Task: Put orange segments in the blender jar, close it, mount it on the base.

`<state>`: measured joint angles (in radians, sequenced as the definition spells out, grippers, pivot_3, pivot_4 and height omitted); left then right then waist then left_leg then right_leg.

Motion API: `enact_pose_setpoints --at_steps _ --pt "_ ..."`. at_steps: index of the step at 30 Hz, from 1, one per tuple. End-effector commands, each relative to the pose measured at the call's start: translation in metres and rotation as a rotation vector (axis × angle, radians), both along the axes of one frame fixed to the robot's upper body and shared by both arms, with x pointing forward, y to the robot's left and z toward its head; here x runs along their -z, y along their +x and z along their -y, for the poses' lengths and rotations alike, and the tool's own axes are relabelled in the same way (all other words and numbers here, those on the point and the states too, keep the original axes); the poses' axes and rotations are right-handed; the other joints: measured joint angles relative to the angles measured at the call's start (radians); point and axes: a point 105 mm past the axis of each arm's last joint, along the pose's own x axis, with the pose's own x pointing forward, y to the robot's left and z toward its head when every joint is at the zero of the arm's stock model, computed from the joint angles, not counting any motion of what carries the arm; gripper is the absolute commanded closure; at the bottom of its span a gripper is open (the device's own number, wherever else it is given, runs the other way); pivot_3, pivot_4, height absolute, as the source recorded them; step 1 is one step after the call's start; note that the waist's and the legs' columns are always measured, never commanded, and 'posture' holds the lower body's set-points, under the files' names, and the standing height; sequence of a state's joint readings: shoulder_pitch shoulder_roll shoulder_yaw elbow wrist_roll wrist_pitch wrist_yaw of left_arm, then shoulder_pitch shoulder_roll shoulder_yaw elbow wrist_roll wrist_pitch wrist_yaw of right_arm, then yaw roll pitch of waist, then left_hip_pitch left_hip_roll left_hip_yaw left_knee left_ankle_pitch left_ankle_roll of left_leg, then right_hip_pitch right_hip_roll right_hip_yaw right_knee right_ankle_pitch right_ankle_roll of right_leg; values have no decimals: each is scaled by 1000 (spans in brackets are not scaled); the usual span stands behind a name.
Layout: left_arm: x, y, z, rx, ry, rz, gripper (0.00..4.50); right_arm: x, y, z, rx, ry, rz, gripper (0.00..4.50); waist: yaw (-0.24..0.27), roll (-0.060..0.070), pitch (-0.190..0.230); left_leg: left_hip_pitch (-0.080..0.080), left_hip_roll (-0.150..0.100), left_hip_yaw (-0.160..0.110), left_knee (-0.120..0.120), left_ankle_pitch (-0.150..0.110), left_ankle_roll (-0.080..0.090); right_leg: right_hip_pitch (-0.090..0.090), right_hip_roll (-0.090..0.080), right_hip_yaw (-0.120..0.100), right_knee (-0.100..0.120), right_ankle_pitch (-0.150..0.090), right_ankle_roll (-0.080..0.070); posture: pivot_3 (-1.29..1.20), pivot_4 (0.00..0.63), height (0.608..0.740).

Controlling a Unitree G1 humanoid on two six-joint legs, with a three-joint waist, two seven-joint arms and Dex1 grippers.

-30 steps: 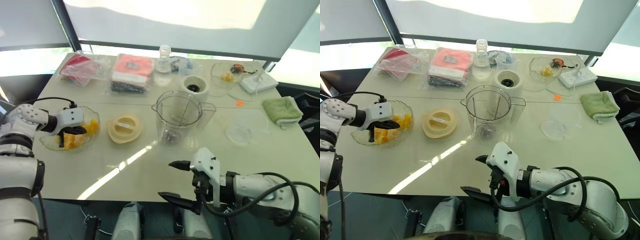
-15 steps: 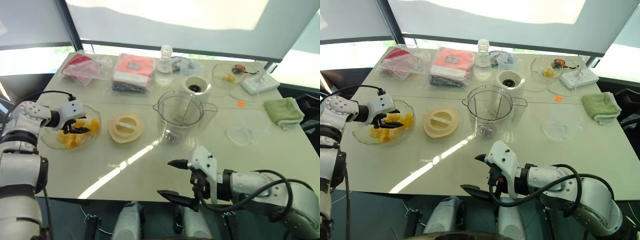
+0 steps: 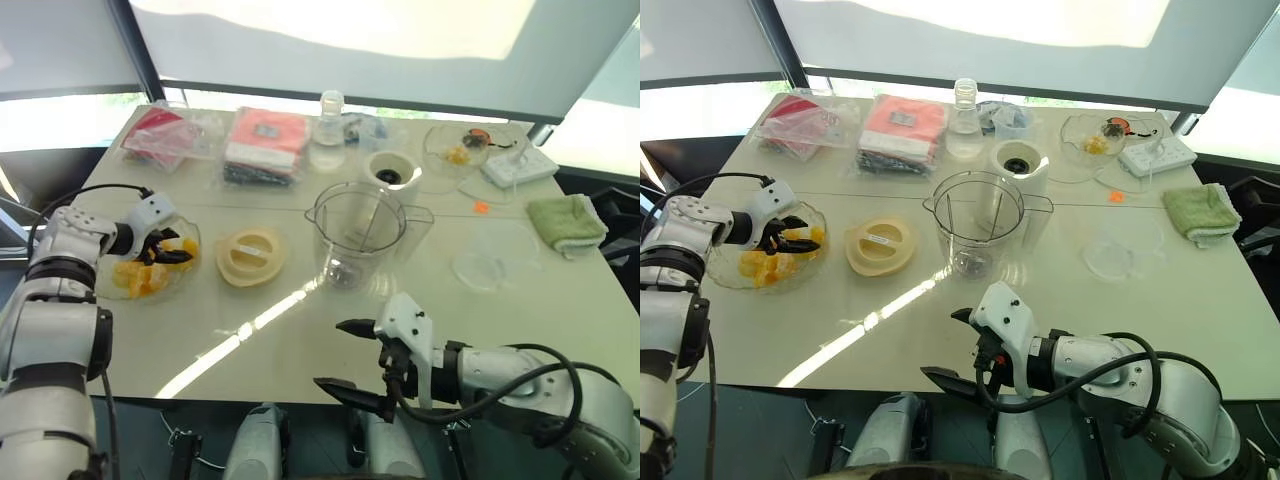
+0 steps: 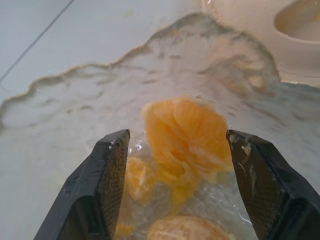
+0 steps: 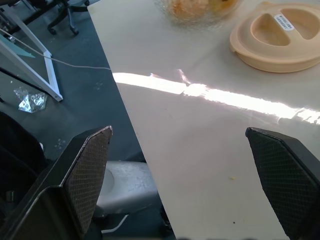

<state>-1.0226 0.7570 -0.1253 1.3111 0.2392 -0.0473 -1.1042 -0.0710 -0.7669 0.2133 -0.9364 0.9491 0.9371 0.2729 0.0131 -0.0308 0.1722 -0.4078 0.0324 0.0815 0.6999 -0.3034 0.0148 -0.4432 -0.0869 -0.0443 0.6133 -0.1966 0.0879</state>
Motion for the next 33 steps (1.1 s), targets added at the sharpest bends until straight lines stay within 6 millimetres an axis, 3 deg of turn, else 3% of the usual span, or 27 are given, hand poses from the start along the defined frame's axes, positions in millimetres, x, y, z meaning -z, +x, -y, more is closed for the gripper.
enact_pose_setpoints --at_steps 1,7,14,17,20,22,29,33 --pt "0 2 0 -28 -13 3 1318 -5 -4 -3 -13 22 27 0 0 0 0 0 0 0 0 0 0 0 0 0 0 0 0 0 150 740" --pt "17 2 5 -51 9 -17 1318 -4 -3 -5 -15 26 31 0 1 0 0 0 0 0 0 0 0 0 0 0 0 0 0 0 150 740" --pt "23 4 6 -94 -1 -5 1318 -3 -4 -3 -11 24 35 0 2 0 -1 1 0 -1 0 0 0 1 -1 0 0 -1 -2 0 150 740" --pt "24 5 5 -102 -3 6 2146 -4 -5 -4 -10 24 36 0 1 0 -1 1 0 -1 0 0 0 1 -1 0 0 -1 -2 0 150 740" --pt "24 5 3 -108 0 16 3730 -5 -4 -4 -10 26 40 0 0 0 -1 1 0 -1 0 0 0 1 -1 0 0 -1 -2 0 150 740" --pt "24 4 2 -112 -1 20 4446 -5 -3 -5 -11 28 42 0 1 0 -1 1 0 -1 0 0 0 1 -1 0 0 -1 -2 0 150 740" --pt "20 6 -1 -126 -16 46 4446 -6 -1 -7 -19 32 47 0 0 0 -1 1 0 -1 0 0 0 1 0 0 0 -1 -2 0 150 740" --pt "-1 11 2 -84 -34 87 4446 -4 -1 -9 -19 30 46 0 0 0 -1 1 0 -1 0 0 0 1 0 0 0 -1 -2 0 150 740"
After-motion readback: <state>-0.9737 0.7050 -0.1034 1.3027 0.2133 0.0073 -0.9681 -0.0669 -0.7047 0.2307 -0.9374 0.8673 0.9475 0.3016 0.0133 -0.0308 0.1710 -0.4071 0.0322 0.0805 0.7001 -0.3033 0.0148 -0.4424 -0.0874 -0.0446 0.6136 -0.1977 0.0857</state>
